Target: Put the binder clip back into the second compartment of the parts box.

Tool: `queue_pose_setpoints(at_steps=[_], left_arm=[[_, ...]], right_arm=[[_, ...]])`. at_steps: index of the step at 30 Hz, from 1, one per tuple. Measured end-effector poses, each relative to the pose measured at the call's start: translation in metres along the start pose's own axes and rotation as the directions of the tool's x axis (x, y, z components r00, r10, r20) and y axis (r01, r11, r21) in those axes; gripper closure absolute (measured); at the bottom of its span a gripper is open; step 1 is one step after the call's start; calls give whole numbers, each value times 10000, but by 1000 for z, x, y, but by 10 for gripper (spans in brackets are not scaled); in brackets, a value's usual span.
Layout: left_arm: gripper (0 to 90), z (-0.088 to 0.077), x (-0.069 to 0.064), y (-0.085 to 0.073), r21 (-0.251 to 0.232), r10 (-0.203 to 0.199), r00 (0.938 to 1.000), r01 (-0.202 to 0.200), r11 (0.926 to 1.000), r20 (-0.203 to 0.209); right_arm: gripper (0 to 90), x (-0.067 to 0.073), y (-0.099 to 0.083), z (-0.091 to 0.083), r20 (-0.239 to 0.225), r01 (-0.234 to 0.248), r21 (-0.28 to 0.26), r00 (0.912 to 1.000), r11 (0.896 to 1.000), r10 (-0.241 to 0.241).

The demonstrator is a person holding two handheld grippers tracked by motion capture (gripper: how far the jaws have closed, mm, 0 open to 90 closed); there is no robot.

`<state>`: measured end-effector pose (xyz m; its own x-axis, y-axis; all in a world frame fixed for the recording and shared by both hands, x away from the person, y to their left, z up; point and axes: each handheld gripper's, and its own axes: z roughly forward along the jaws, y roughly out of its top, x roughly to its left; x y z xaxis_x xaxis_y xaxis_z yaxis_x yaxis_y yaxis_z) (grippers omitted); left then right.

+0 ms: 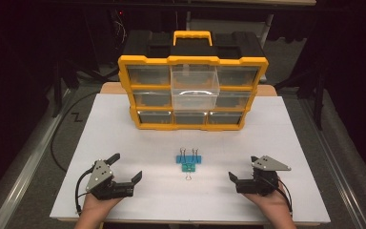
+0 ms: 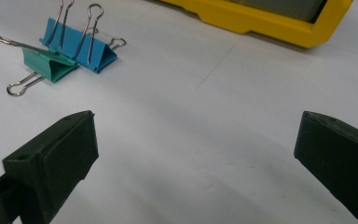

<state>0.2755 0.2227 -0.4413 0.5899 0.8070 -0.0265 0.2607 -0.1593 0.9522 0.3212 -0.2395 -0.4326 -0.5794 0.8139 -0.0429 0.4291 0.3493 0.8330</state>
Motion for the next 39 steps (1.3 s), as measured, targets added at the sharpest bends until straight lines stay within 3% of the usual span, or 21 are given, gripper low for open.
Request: queue_pose_setpoints(at_steps=[2, 8, 9, 14, 28, 30, 34, 37, 39], left_arm=[[20, 0, 0, 0, -8, -9, 10000, 9, 10000, -13], [20, -2, 1, 1, -1, 13, 10000, -13, 10000, -78], [20, -2, 1, 1, 32, 1, 9999, 0, 10000, -112], [20, -1, 1, 1, 63, 19, 9999, -18, 10000, -113], [20, -1, 1, 1, 74, 23, 10000, -23, 10000, 46], [20, 0, 1, 1, 163, -18, 9999, 15, 9999, 141], [19, 0, -1, 1, 323, -12, 9998, 6, 9995, 202], [22, 0, -1, 1, 160, 30, 9996, -34, 9999, 269], [51, -2, -2, 1, -196, 367, 9992, -363, 9991, 173]], right_arm=[[2, 1, 2, 5, -106, 101, 444, 9999, 9990, -96], [2, 1, 4, 12, -281, 82, 976, 9996, 9952, -55], [1, 1, 5, 14, -325, 169, 1359, 9994, 9906, -126], [1, 0, 7, 16, -515, 195, 1992, 9986, 9798, -94], [1, 7, 15, 19, -1252, 569, 2776, 9919, 9590, -227], [1, 10, 16, 21, -1524, 872, 2933, 9874, 9520, -435], [4, 12, 19, 21, -1681, 1009, 2968, 9844, 9496, -521], [8, 15, 21, 22, -1823, 1250, 3005, 9806, 9455, -717], [8, 19, 23, 23, -1901, 1382, 2991, 9783, 9441, -830]])
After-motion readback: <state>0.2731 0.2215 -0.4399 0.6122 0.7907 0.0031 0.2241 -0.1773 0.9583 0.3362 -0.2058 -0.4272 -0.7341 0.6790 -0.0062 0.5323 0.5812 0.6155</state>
